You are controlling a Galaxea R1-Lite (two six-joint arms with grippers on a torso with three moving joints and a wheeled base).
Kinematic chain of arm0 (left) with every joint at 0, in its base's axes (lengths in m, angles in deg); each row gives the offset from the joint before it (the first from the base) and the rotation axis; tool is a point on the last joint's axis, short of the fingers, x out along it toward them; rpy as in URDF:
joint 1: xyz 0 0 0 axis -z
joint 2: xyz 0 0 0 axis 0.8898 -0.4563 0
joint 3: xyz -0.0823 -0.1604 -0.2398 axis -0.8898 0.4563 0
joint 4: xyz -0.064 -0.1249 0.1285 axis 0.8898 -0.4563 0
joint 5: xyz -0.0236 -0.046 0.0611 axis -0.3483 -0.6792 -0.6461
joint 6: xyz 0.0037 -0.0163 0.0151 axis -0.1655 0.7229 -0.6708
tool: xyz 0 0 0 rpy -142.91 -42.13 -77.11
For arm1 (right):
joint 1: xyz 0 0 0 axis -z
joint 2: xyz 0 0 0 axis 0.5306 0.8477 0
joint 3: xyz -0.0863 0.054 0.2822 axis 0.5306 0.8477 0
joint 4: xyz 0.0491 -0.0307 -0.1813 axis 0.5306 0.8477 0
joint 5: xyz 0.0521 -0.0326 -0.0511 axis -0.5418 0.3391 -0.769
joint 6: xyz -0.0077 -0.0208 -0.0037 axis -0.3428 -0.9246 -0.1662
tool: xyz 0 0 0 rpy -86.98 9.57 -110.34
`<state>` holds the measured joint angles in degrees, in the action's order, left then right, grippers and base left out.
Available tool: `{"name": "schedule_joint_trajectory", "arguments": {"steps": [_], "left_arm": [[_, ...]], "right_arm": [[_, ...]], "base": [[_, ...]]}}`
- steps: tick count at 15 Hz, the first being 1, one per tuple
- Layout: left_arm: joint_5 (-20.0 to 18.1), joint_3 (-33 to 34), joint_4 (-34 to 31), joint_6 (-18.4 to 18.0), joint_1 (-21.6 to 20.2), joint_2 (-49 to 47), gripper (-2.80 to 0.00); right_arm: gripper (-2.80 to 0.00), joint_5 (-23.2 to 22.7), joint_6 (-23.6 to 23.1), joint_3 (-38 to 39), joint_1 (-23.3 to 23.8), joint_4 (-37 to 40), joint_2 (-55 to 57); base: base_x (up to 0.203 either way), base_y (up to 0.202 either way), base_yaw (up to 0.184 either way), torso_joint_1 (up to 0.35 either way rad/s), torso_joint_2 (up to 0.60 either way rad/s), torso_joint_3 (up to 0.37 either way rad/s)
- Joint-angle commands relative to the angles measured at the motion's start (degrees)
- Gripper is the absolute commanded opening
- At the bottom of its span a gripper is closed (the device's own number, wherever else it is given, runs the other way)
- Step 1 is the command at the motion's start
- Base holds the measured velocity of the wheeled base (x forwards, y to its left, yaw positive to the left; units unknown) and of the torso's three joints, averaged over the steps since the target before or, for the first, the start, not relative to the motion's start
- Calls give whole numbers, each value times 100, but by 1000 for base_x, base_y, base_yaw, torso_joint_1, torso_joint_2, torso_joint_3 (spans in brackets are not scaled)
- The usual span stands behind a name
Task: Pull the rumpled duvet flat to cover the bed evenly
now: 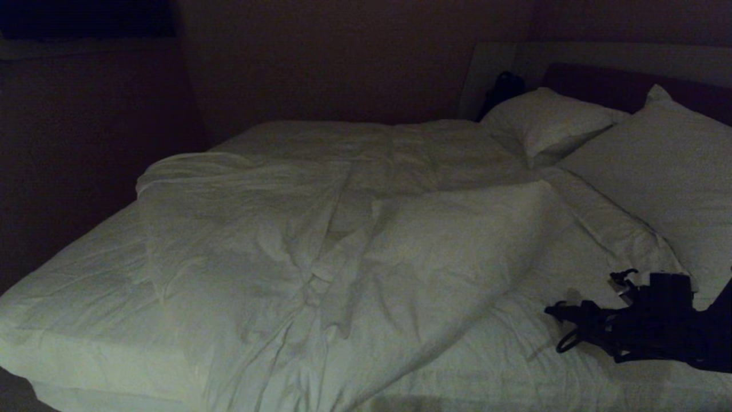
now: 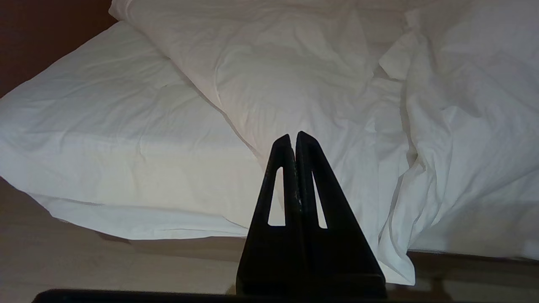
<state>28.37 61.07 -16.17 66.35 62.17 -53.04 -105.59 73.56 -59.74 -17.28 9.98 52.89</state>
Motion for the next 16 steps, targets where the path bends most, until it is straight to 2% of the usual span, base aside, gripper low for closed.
{"name": "schedule_joint_trajectory", "arguments": {"steps": [1,16], "left_arm": [[5,-3,-1,-2,-2,-2,-280],[-4,-6,-1,-2,-2,-2,-280]], "right_arm": [[-280,-19,16,-29,0,-20,-2],[-280,20,16,-106,0,-27,47]], "base": [[0,0,0,0,0,0],[0,0,0,0,0,0]]}}
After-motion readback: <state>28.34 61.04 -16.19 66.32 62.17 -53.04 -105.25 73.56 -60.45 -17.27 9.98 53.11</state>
